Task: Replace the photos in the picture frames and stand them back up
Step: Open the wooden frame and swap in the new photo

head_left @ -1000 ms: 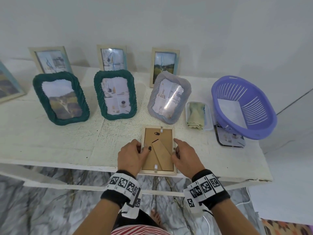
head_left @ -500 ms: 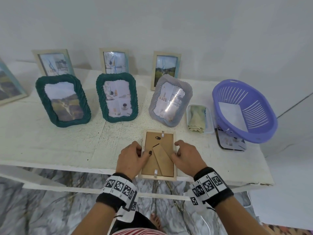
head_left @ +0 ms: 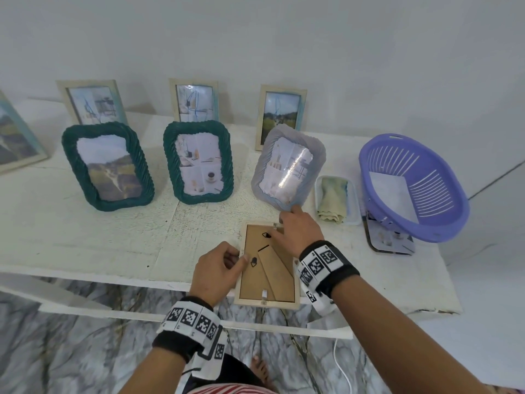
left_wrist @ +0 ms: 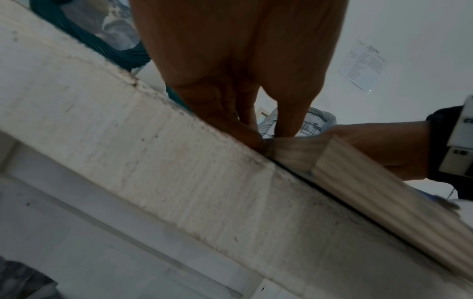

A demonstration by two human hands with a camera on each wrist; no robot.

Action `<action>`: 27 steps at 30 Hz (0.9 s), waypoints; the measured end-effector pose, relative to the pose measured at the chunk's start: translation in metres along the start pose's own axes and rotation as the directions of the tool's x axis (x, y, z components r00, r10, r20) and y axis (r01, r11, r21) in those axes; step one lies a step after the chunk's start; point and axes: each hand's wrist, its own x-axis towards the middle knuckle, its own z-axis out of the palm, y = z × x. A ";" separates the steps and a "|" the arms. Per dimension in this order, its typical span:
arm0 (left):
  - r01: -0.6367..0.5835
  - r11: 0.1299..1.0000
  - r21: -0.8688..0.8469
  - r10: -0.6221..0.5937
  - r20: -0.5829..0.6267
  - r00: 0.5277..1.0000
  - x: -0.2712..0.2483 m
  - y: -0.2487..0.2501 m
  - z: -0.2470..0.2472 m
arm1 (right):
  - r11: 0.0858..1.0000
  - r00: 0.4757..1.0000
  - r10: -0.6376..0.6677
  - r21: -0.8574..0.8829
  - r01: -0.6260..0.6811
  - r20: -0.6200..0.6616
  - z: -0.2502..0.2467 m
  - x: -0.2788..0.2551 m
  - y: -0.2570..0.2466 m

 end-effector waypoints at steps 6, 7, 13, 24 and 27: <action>-0.011 1.000 0.003 0.011 0.010 1.000 0.002 -0.002 -0.001 | 0.998 0.998 -0.058 0.019 0.058 0.016 -0.004 0.005 0.010; -0.015 1.000 0.008 0.015 0.016 1.000 0.002 -0.002 -0.001 | 0.998 0.998 -0.061 0.016 0.061 0.017 -0.005 0.006 0.011; -0.032 0.999 0.041 0.031 0.031 0.999 0.005 -0.003 -0.003 | 0.998 0.998 -0.067 -0.018 0.067 -0.002 -0.008 0.010 0.011; -0.021 1.000 0.012 0.020 0.053 0.998 0.006 -0.002 -0.004 | 0.969 0.981 -0.114 0.201 0.144 -0.157 -0.002 -0.048 0.016; -0.025 0.999 0.027 0.023 0.051 0.998 0.007 -0.003 -0.003 | 0.974 0.977 -0.160 0.137 0.180 -0.141 0.006 -0.085 0.000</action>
